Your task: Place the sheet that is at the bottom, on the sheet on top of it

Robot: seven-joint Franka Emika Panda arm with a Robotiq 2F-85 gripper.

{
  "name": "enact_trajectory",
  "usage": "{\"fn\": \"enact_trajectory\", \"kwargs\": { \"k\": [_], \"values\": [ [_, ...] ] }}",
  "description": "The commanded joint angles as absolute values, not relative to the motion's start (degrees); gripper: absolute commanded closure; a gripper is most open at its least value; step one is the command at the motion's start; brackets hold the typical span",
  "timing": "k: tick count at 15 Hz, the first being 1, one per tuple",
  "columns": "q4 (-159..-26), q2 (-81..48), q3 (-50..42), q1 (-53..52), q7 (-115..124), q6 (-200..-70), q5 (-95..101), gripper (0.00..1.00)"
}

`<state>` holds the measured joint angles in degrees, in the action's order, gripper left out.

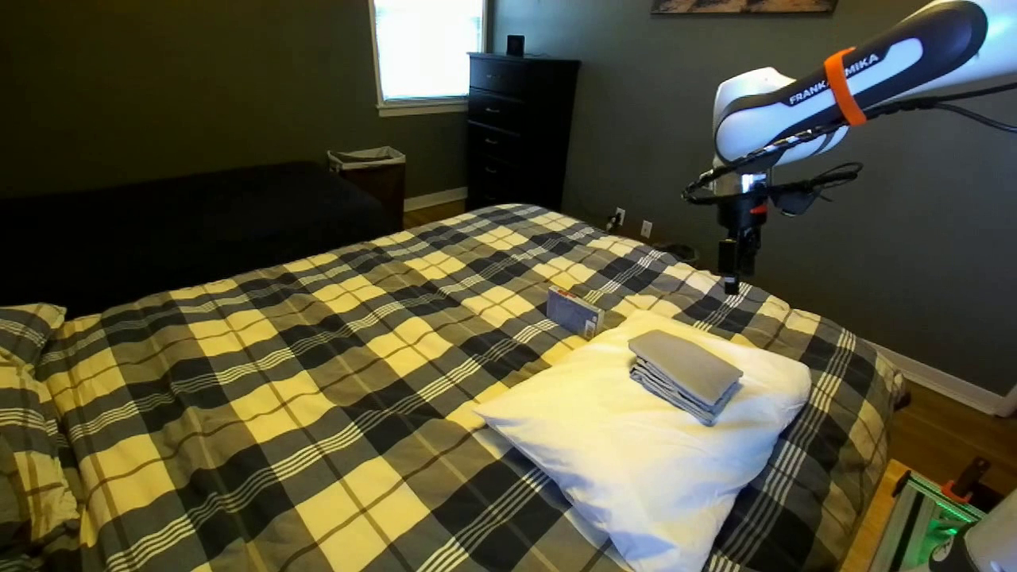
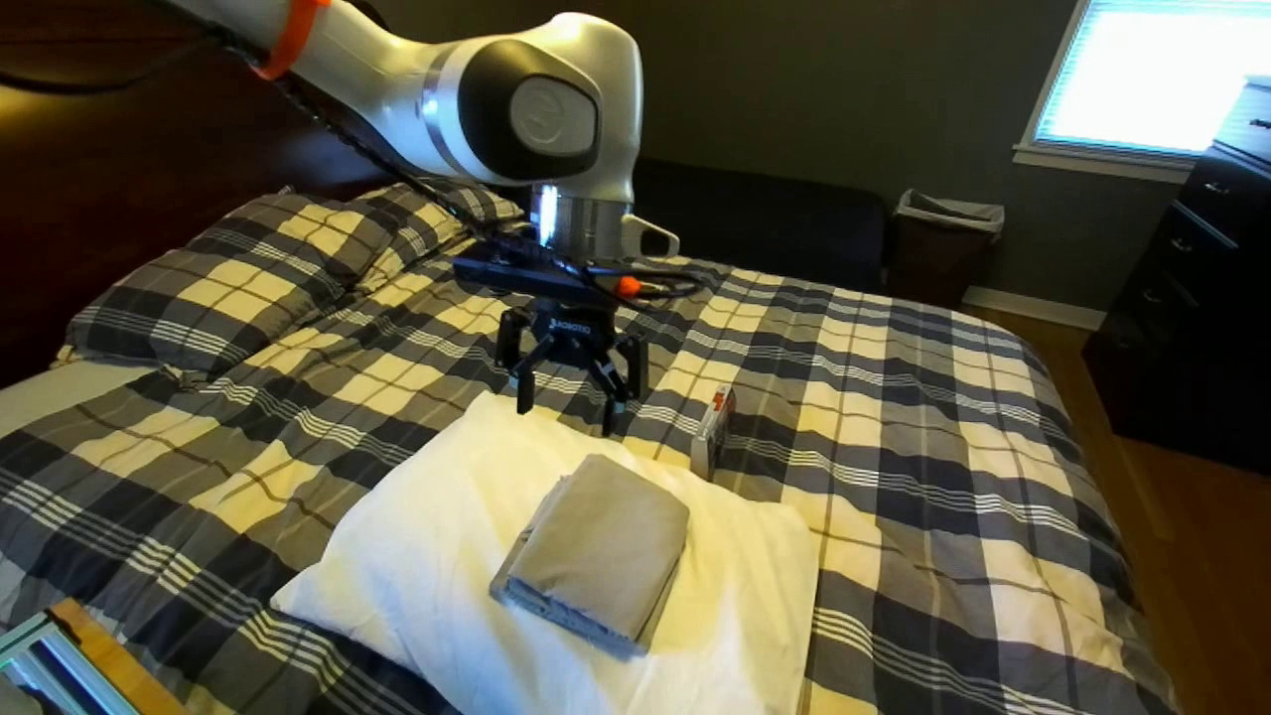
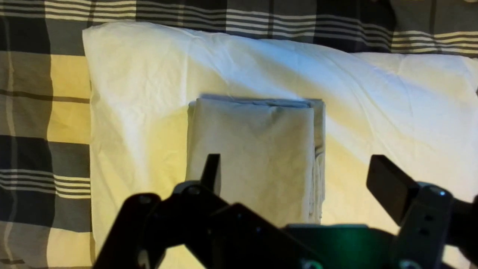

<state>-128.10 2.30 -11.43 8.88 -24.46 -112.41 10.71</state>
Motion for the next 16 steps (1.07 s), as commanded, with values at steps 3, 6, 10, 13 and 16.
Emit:
{"fn": "enact_trajectory", "kwargs": {
  "k": [3,6,10,13,16],
  "values": [
    [-132.13,0.72,-11.33,9.91,-22.19,-123.61,7.54,0.0],
    [-133.58,-0.32,-9.95,9.0,-16.02,-129.88,8.38,0.0],
    [-133.63,-3.24,-7.88,7.46,-3.32,-135.88,12.7,0.0],
    [-132.21,-6.25,-6.97,6.03,4.52,-136.64,16.09,0.0],
    [-130.1,-9.99,-7.18,4.43,13.44,-135.94,21.37,0.0]
  ]
}}
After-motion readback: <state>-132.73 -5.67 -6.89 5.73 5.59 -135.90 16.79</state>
